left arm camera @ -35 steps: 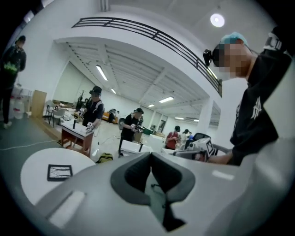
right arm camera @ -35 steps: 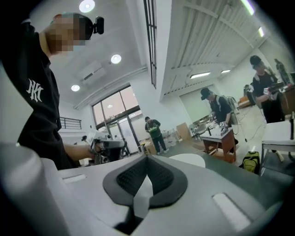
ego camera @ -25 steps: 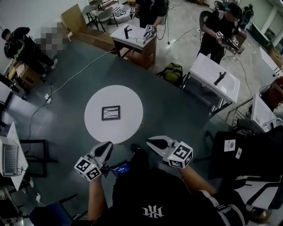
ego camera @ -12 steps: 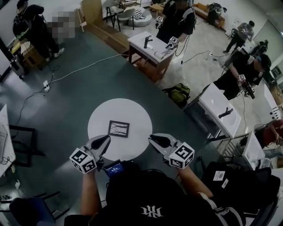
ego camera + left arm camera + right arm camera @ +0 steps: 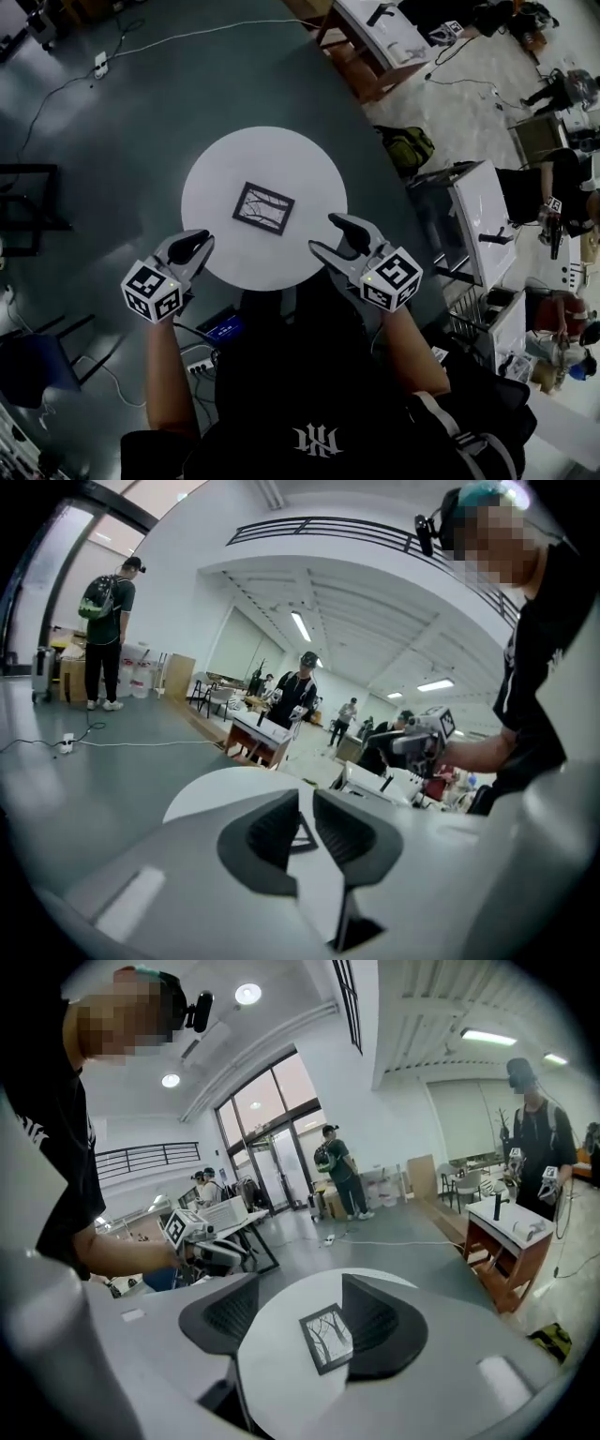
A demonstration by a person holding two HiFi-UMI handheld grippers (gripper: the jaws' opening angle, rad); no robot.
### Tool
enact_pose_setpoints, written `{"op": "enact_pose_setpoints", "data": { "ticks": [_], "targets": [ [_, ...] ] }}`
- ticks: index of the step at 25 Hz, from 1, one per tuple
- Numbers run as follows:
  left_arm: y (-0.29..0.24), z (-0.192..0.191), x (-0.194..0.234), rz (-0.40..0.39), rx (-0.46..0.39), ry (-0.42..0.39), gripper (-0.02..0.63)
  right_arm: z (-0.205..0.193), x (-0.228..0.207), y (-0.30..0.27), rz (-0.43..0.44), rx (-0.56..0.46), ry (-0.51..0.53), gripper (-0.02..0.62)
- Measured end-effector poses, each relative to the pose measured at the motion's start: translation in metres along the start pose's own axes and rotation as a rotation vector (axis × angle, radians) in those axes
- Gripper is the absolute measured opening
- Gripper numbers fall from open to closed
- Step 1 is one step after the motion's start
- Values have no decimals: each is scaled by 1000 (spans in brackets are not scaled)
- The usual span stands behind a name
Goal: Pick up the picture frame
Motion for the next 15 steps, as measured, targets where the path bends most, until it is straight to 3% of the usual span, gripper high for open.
{"op": "enact_pose_setpoints", "data": {
  "ticks": [3, 7, 12, 15],
  "targets": [
    [-9, -17, 21, 15, 34, -4, 77, -28, -18, -26, 50, 70, -16, 338],
    [-41, -40, 43, 29, 78, -23, 109, -62, -49, -57, 95, 123, -43, 375],
    [-74, -90, 56, 50, 153, 14, 120, -111, -78, -88, 118, 172, -86, 374],
    [-91, -121, 64, 98, 166, 101, 128, -139, -96, -102, 133, 212, -106, 362]
  ]
}}
Point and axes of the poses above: the fingertips, and each gripper's own axes: y backward along the fingers, x to its left, z out of its top, the point moved 1 cm from there along y, backward along the fingers, and after that the axes turned 11 degrees about -x, right-handed, at the moved point
